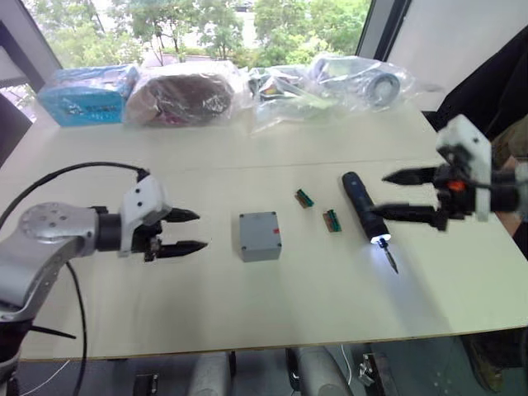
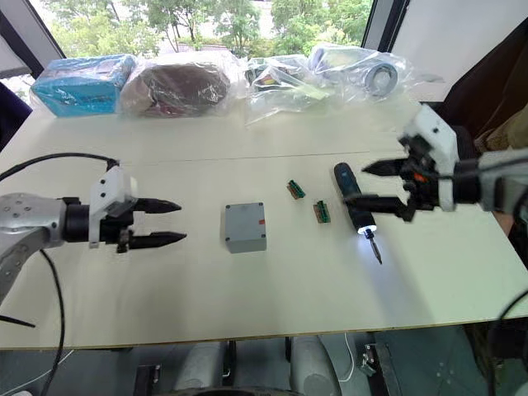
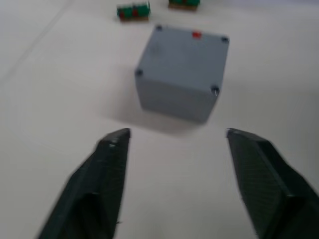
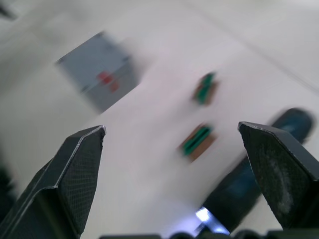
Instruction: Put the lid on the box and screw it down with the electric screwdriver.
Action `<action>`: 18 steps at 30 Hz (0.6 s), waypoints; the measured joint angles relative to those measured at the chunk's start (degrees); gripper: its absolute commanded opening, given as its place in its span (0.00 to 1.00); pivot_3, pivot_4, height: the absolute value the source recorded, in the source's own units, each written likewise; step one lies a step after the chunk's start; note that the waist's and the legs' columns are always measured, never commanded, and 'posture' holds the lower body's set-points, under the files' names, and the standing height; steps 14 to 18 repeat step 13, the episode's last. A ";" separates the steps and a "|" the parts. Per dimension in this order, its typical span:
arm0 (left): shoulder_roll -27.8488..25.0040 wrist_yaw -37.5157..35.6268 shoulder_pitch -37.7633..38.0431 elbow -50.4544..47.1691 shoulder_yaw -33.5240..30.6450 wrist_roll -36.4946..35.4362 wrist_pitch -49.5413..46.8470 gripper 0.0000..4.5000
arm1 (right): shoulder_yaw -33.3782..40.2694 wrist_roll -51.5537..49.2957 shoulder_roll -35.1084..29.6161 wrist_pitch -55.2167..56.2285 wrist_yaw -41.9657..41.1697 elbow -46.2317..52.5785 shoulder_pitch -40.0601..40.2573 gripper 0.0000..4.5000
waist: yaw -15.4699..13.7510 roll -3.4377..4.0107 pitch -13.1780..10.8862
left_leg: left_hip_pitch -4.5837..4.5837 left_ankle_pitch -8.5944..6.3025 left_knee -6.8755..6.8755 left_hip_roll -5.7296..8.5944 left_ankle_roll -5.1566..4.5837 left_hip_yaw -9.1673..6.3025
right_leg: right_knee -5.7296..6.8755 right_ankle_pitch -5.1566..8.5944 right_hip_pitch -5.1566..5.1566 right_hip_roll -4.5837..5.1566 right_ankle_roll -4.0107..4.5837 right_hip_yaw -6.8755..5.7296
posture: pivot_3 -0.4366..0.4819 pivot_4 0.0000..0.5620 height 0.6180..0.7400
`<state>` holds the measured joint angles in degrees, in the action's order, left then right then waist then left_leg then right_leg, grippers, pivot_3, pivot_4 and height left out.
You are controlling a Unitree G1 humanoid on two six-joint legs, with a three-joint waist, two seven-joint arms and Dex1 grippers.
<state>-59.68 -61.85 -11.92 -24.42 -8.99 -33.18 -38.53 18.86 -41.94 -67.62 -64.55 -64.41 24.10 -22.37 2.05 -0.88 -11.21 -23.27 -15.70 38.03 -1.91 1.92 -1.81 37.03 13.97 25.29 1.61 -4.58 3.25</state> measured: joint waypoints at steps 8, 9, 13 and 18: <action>-4.03 -3.71 3.66 -0.44 -7.53 -2.59 -1.79 1.00 | 11.93 0.15 -0.95 4.02 -4.51 3.69 15.23 1.00 | 0.50 -0.06 -0.04 | 0.44 0.00 0.03 -0.03 0.01 0.07 | 0.07 -0.03 -0.27 -0.03 0.03 0.03 | 0.48 0.27 1.00; -4.43 -3.92 3.94 -0.45 -8.39 -2.60 -2.12 1.00 | 12.72 0.11 -0.94 4.23 -4.50 3.88 15.90 1.00 | 0.55 -0.06 -0.04 | 0.55 0.00 0.02 -0.04 0.01 0.08 | 0.06 -0.03 -0.36 -0.04 0.04 0.04 | 0.48 0.27 1.00; -5.20 -4.79 6.83 -0.52 -11.97 -2.57 -2.27 1.00 | 15.95 0.19 -0.93 4.76 -4.17 4.45 18.72 1.00 | 0.48 -0.07 -0.06 | 0.64 0.00 -0.05 -0.04 0.01 0.12 | 0.04 -0.01 -0.43 -0.03 0.04 0.06 | 0.48 0.27 1.00; -5.20 -4.79 6.83 -0.52 -11.97 -2.57 -2.27 1.00 | 15.95 0.19 -0.93 4.76 -4.17 4.45 18.72 1.00 | 0.48 -0.07 -0.06 | 0.64 0.00 -0.05 -0.04 0.01 0.12 | 0.04 -0.01 -0.43 -0.03 0.04 0.06 | 0.48 0.27 1.00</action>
